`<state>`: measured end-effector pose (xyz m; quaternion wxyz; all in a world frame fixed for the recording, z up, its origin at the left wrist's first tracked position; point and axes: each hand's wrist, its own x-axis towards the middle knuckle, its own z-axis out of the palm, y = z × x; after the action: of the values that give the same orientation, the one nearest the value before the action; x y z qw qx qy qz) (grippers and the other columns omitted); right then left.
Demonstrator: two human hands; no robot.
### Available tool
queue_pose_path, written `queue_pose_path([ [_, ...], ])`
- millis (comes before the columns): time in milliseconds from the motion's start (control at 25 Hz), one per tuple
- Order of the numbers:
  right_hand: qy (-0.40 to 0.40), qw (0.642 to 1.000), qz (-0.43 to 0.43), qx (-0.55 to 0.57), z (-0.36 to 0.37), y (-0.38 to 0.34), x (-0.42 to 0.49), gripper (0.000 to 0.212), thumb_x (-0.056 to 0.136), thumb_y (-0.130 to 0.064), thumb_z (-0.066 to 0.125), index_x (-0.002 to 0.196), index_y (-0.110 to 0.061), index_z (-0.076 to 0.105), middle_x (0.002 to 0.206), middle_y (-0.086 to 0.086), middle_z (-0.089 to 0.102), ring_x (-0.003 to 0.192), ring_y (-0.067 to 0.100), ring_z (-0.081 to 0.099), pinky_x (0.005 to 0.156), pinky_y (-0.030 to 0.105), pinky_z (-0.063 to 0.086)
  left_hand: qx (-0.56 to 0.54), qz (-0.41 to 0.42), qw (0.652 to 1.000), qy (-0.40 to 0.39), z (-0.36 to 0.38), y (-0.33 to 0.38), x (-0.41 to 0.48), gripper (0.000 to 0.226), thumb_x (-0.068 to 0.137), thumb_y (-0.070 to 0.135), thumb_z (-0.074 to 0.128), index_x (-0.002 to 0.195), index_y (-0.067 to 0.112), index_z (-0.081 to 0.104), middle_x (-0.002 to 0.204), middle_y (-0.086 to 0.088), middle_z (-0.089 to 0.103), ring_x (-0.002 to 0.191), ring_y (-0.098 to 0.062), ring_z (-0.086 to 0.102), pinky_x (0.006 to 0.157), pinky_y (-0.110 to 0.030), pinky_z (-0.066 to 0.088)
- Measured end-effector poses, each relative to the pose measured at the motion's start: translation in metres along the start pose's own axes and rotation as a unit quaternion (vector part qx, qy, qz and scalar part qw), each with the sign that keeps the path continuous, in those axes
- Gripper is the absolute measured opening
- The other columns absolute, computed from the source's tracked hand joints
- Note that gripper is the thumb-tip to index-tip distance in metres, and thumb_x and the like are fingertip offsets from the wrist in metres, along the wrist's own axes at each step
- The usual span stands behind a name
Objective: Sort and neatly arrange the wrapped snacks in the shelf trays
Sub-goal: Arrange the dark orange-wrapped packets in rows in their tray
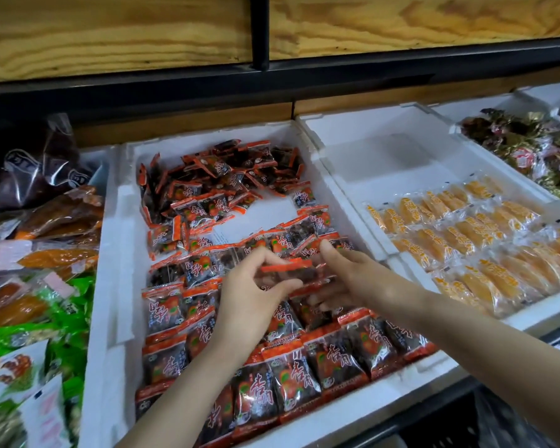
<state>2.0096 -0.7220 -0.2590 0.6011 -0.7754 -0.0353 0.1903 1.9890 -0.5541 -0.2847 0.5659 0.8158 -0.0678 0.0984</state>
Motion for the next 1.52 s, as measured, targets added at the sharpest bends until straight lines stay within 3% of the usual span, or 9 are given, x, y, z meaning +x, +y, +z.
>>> queue_pose_path([
  [160,-0.018,0.993,0.012,0.115,0.006,-0.004,-0.005,0.036,0.086,-0.004,0.062,0.12,-0.008,0.05,0.102,0.006,0.063,0.078,0.01,0.067,0.071,0.02,0.054,0.045,0.134,0.989,-0.033,0.0,-0.003,-0.014,0.028,0.07,-0.001,0.079,0.081,0.02,0.064,0.098,0.015,0.063,0.098,0.003,0.058,0.085,-0.007,0.041],
  [280,0.029,0.999,-0.038,0.013,0.005,0.003,-0.004,0.051,0.082,-0.004,0.068,0.126,-0.019,0.048,0.121,-0.001,0.057,0.101,0.014,0.062,0.087,0.03,0.05,0.01,0.055,0.996,-0.069,-0.007,-0.008,-0.02,0.052,0.071,0.014,0.082,0.113,0.033,0.058,0.114,0.021,0.056,0.108,0.005,0.054,0.091,-0.012,0.043],
  [360,0.027,0.996,-0.079,0.02,0.007,0.005,-0.006,0.045,0.083,-0.003,0.066,0.121,-0.02,0.051,0.118,-0.006,0.059,0.1,0.01,0.061,0.082,0.023,0.051,-0.073,-0.031,0.992,-0.097,-0.01,-0.01,-0.024,0.06,0.072,0.028,0.081,0.123,0.036,0.05,0.117,0.015,0.06,0.106,-0.002,0.059,0.09,-0.022,0.049],
  [560,0.017,0.983,-0.157,-0.093,0.01,0.002,-0.001,0.015,0.087,-0.011,0.063,0.1,-0.018,0.063,0.093,0.0,0.068,0.079,0.011,0.063,0.074,0.028,0.052,-0.122,-0.078,0.987,-0.069,-0.003,-0.013,-0.027,0.028,0.082,0.011,0.071,0.106,0.022,0.061,0.089,0.006,0.071,0.086,-0.014,0.068,0.078,-0.028,0.056],
  [680,0.038,0.955,-0.191,-0.223,0.002,0.004,0.018,0.003,0.087,-0.018,0.064,0.09,-0.019,0.063,0.081,0.001,0.067,0.072,0.013,0.062,0.068,0.027,0.047,0.061,-0.031,0.994,-0.079,-0.006,-0.022,-0.023,0.024,0.088,0.027,0.065,0.109,0.03,0.057,0.102,0.017,0.065,0.1,-0.003,0.06,0.089,-0.021,0.048],
  [760,0.054,0.933,-0.189,-0.303,-0.003,0.005,0.031,0.007,0.09,-0.019,0.06,0.093,-0.023,0.055,0.077,-0.006,0.062,0.069,0.003,0.056,0.061,0.015,0.039,0.243,0.005,0.958,-0.151,-0.011,-0.032,-0.024,0.041,0.091,0.046,0.052,0.129,0.033,0.046,0.128,0.021,0.046,0.123,0.0,0.04,0.108,-0.025,0.032],
  [880,0.004,0.908,-0.179,-0.379,-0.005,0.017,0.048,0.005,0.095,-0.019,0.051,0.098,-0.02,0.047,0.083,0.0,0.058,0.078,0.018,0.055,0.065,0.025,0.036,0.385,0.019,0.894,-0.226,-0.015,-0.046,-0.029,0.06,0.093,0.059,0.034,0.146,0.031,0.026,0.15,0.017,0.023,0.14,-0.002,0.014,0.116,-0.027,0.007],
  [1160,0.011,0.733,-0.266,-0.626,-0.003,0.053,0.055,0.026,0.1,-0.022,0.04,0.123,-0.016,0.05,0.116,0.0,0.052,0.107,0.02,0.038,0.098,0.034,0.033,0.429,0.07,0.877,-0.206,-0.016,-0.052,-0.033,0.059,0.097,0.055,0.027,0.149,0.029,0.019,0.154,0.014,0.017,0.142,-0.005,0.009,0.115,-0.025,0.004],
  [1520,-0.042,0.703,-0.329,-0.629,-0.01,0.045,0.048,0.034,0.091,-0.035,0.055,0.123,-0.024,0.055,0.116,-0.003,0.057,0.107,0.017,0.052,0.091,0.032,0.042,0.399,0.094,0.888,-0.209,-0.023,-0.048,-0.025,0.051,0.098,0.051,0.031,0.144,0.03,0.03,0.145,0.016,0.029,0.134,-0.002,0.023,0.112,-0.022,0.016],
])
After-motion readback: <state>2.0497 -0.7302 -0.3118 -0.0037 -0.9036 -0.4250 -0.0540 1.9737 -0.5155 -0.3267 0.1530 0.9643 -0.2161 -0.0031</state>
